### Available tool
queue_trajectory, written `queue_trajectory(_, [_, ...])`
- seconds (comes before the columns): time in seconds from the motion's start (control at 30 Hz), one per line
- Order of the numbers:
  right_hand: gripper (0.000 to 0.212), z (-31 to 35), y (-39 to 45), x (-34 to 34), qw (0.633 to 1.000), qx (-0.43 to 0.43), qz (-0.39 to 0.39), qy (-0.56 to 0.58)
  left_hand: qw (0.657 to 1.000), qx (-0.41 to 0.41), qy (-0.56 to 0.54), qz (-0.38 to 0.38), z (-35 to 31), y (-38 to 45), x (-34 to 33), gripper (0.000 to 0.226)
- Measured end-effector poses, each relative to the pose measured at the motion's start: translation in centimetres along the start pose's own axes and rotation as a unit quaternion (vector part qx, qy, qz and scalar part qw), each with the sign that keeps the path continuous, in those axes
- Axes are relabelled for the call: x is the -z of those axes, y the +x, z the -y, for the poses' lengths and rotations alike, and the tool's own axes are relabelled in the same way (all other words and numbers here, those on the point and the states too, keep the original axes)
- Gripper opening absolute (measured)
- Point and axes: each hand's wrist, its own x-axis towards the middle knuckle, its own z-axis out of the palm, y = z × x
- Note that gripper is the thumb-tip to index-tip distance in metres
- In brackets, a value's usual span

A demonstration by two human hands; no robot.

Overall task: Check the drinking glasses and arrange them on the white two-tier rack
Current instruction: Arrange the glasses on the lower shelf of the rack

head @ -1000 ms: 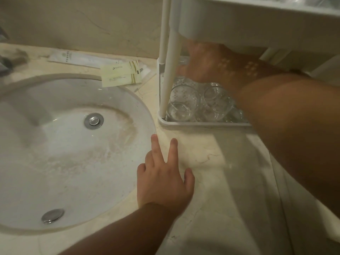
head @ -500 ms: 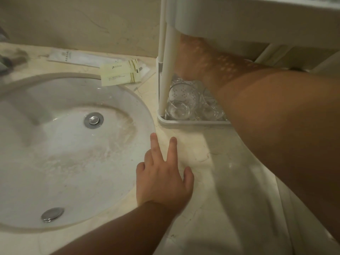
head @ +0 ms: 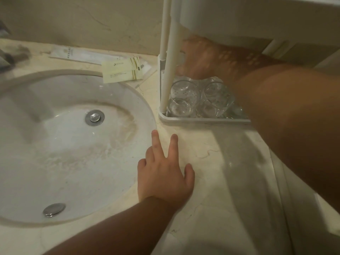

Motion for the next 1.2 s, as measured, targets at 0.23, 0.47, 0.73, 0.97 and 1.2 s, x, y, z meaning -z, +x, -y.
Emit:
queue_trajectory(0.23, [0.04,1.0,0.7,-0.7,0.995,0.07,0.021,-0.064,1.0,-0.002,0.003,-0.004,0.0,0.0,0.0,0.074])
queue_trajectory(0.47, [0.04,0.6,1.0,-1.1,0.993,0.083,0.005,-0.08,1.0,0.0,0.003,-0.004,0.0,0.0,-0.1,0.074])
queue_trajectory(0.73, [0.066,-3.9,-1.7,-0.2,0.982,-0.092,-0.163,0.028,1.0,-0.003,0.005,-0.001,0.0,0.0,-0.2,0.075])
queue_trajectory(0.97, [0.046,-7.2,-5.1,-0.2,0.968,-0.218,-0.123,-0.009,1.0,-0.006,0.011,-0.001,0.0,0.0,-0.1,0.075])
queue_trajectory(1.2, [0.06,-8.6,-5.9,-2.0,0.891,-0.335,-0.165,0.257,1.0,-0.004,0.011,-0.004,0.0,0.0,-0.2,0.075])
